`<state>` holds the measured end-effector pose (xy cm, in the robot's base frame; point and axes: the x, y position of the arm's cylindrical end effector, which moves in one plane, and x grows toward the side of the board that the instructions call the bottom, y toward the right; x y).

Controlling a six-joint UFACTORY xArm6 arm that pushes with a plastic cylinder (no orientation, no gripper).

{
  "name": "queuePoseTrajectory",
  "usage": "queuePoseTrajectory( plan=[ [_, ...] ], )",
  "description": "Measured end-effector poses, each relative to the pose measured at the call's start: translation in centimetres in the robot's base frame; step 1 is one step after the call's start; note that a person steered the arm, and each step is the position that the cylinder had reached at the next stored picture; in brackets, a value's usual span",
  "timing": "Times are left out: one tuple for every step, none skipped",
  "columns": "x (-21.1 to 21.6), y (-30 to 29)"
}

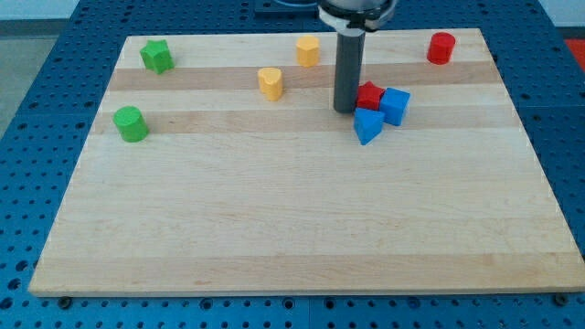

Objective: Push the blue cube along with red star right diagonally towards blue triangle

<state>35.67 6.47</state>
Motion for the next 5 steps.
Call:
queuePoseTrajectory(
  plan=[
    [-1.6,0.6],
    [-2.4,1.2],
    [-2.6,3.4],
    [-3.2,6.0],
    [-4.5,7.4]
  ],
)
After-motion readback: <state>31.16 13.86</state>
